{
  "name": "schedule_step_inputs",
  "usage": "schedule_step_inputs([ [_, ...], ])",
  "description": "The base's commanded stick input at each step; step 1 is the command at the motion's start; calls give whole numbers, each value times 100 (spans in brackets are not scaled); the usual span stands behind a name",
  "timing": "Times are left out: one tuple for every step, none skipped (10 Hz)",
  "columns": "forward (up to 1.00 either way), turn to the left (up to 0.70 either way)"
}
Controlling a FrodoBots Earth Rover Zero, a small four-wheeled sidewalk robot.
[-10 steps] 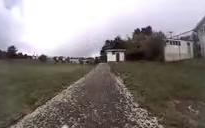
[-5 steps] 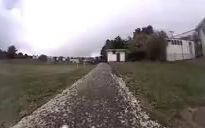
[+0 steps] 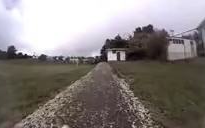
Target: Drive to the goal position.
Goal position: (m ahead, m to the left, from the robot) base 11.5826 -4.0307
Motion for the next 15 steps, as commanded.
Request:
schedule_step_inputs([
  [70,0],
  [70,0],
  [70,0],
  [70,0],
  [70,0],
  [70,-4],
  [70,-14],
  [70,-25],
  [70,-35],
  [70,-35],
  [70,-19],
  [70,0],
  [70,0],
  [70,0],
  [70,0],
])
